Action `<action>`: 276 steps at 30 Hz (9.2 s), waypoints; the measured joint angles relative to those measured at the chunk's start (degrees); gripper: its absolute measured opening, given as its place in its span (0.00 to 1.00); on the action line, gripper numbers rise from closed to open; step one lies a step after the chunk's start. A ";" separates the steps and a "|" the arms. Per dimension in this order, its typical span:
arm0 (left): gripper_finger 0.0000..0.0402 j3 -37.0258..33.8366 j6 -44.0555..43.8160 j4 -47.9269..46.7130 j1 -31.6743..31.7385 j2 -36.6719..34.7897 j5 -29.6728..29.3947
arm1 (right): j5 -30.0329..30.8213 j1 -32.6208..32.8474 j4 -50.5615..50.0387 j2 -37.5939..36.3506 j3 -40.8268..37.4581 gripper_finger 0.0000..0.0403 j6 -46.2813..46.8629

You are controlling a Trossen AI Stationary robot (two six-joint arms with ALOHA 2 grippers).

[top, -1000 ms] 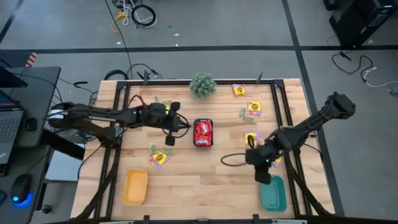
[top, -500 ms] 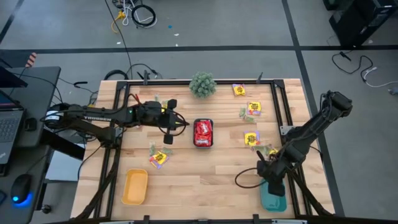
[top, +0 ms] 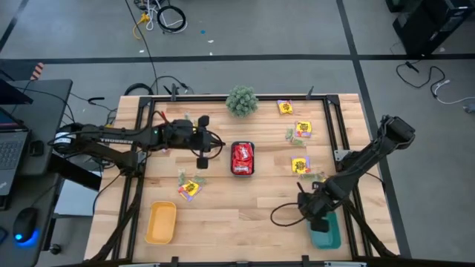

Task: Sort candy
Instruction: Move the green bin to the right side of the blue bin, then put the green gummy into the green bin

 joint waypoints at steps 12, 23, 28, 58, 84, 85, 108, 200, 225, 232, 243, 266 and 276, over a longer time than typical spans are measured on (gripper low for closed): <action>0.00 -2.10 -6.81 8.00 1.53 0.01 -1.83 | 9.99 -6.84 4.24 3.21 0.00 0.00 -3.22; 0.00 -15.87 -13.29 30.96 1.44 0.19 -5.19 | 14.46 -15.02 11.05 3.18 0.00 0.00 -11.36; 0.00 -17.59 -13.35 31.04 1.42 0.19 -6.82 | 14.77 -19.04 15.05 3.18 0.00 0.00 -13.85; 0.00 -17.59 -9.67 27.44 1.46 0.17 -9.09 | 14.80 -37.87 3.77 3.07 12.35 0.29 -44.01; 0.00 -17.57 -9.84 25.39 1.46 0.17 -9.15 | 5.63 -41.92 7.85 7.34 7.26 0.21 -49.73; 0.00 -17.57 -9.84 25.23 1.46 0.17 -9.15 | 5.62 -41.91 7.97 8.14 7.26 0.21 -50.01; 0.00 -17.53 -9.03 24.18 1.46 0.17 -9.22 | 12.35 -48.06 9.24 10.61 10.99 0.01 -57.90; 0.00 -17.57 -13.47 24.95 1.48 0.14 -6.30 | 13.50 -68.20 8.28 -4.34 -3.58 0.04 -56.05; 0.00 -17.57 -13.34 24.86 1.48 0.14 -6.35 | 14.87 -49.19 11.30 14.42 13.07 0.02 -47.13; 0.00 -17.57 -13.27 24.84 1.48 0.14 -6.35 | 16.17 -49.26 12.55 18.18 13.07 0.06 -47.13; 0.00 -17.57 -13.26 24.88 1.48 0.14 -6.38 | 16.17 -49.26 13.42 12.23 13.09 0.38 -47.16; 0.00 -17.57 -13.25 24.29 1.48 0.15 -6.38 | 17.68 -68.35 -0.57 -0.05 7.23 0.56 -70.15; 0.00 -17.57 -12.90 23.58 1.48 0.17 -6.38 | 17.45 -73.22 6.26 9.66 6.14 0.58 -76.97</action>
